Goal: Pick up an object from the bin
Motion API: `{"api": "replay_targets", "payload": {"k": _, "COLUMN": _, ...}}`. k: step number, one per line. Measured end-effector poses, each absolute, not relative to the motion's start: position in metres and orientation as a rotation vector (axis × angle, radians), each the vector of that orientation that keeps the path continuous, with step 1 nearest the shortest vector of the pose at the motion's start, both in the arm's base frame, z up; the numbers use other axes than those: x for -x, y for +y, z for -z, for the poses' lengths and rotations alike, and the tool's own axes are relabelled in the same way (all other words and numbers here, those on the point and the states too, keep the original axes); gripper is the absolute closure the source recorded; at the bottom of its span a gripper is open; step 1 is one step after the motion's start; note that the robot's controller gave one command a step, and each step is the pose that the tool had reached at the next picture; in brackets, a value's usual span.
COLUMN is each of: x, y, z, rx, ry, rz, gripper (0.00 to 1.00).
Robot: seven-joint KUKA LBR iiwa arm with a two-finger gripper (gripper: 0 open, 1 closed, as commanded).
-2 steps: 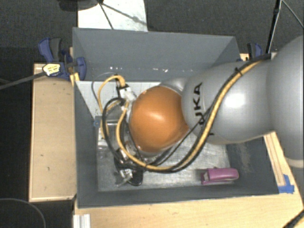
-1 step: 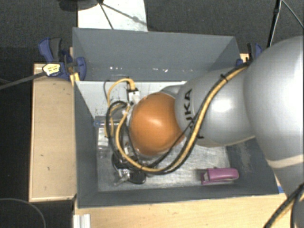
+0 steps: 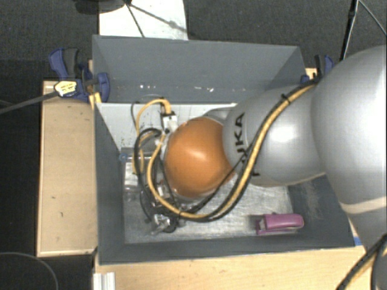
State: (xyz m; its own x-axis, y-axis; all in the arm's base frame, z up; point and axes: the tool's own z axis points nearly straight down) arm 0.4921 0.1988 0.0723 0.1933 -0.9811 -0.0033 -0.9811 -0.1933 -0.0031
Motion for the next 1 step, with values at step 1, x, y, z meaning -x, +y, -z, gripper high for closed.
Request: {"api": "replay_targets", "payload": {"k": 1, "x": -0.4924, "y": 0.2118, "z": -0.1767, "rx": 2.400, "ry": 2.015, "rz": 0.003, "gripper": 1.00}}
